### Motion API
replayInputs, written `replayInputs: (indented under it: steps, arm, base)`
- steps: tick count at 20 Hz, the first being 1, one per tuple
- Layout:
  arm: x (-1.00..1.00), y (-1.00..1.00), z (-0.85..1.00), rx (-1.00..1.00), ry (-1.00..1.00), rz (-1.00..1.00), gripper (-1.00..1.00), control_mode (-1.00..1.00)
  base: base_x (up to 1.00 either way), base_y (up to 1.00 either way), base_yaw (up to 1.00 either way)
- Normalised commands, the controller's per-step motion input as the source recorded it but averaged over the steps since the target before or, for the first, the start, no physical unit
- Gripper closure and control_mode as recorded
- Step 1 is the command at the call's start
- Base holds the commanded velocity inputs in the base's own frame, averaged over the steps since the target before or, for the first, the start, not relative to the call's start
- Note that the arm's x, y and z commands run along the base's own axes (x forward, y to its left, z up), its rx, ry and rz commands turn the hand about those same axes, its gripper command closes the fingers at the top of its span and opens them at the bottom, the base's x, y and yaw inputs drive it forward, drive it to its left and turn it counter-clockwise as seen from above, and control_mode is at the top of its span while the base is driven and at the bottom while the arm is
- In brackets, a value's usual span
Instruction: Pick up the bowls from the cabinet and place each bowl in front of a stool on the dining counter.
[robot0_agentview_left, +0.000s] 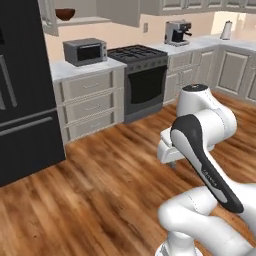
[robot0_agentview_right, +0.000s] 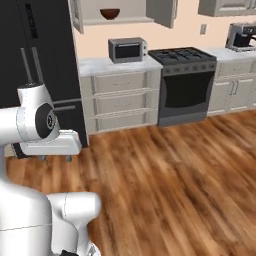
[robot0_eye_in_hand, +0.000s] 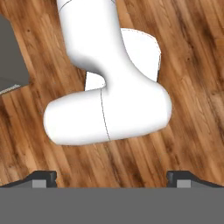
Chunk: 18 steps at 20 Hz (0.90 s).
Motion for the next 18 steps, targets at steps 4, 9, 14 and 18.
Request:
replayInputs:
  steps: [4,9,14,18]
  arm:
    - [0.0,0.0,0.0,0.0,0.0,0.0,-1.0,1.0]
    - [0.0,0.0,0.0,0.0,0.0,0.0,-1.0,1.0]
    - [0.0,0.0,0.0,0.0,0.0,0.0,-1.0,1.0]
    - [0.0,0.0,0.0,0.0,0.0,0.0,-1.0,1.0]
  base:
    - [1.0,0.47,-0.05]
    - [1.0,0.23,-0.06]
    - [1.0,0.0,0.0]
    - [1.0,-0.36,0.09]
